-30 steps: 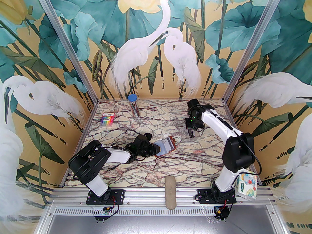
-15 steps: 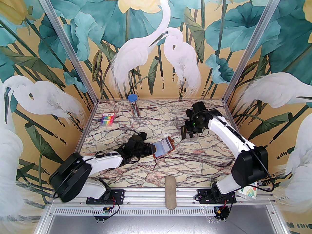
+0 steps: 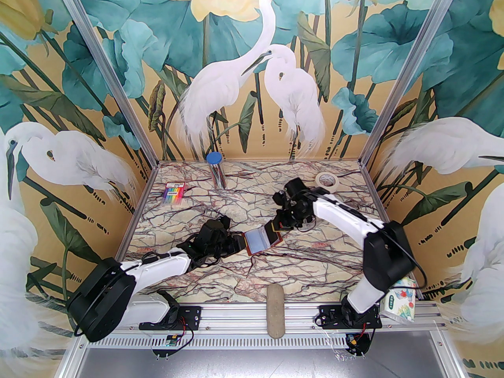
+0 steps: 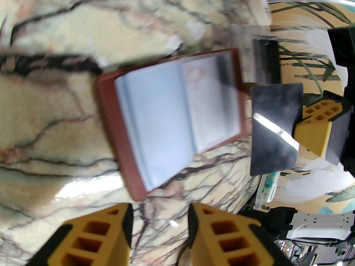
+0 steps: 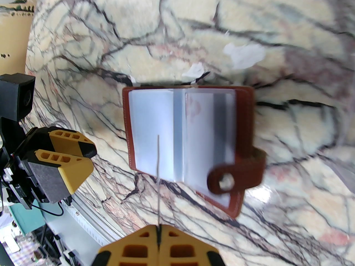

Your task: Put the credit cards into the card holder

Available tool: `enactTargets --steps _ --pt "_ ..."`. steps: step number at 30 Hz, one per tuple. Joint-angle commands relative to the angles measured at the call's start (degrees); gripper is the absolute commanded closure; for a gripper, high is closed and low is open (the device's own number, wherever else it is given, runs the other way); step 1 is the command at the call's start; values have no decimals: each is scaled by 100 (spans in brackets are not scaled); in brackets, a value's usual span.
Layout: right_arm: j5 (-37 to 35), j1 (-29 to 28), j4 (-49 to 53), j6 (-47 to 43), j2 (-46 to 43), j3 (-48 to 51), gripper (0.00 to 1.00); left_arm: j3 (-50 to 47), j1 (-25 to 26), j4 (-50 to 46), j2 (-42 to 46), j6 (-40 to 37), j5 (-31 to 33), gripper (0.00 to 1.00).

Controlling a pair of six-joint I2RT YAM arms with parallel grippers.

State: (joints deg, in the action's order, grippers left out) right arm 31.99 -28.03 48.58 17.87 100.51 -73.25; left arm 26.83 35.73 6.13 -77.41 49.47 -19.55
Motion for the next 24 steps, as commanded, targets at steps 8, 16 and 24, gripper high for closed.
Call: enactTargets --steps 8,16,24 --pt "28 -36 -376 -503 717 -283 100 14 -14 754 -813 209 -299 61" --pt "-38 -79 -1194 -289 727 312 100 176 -82 755 -1083 103 -260 63" --pt "-144 -120 -1531 140 496 689 100 437 -162 389 -1089 -137 -198 64"
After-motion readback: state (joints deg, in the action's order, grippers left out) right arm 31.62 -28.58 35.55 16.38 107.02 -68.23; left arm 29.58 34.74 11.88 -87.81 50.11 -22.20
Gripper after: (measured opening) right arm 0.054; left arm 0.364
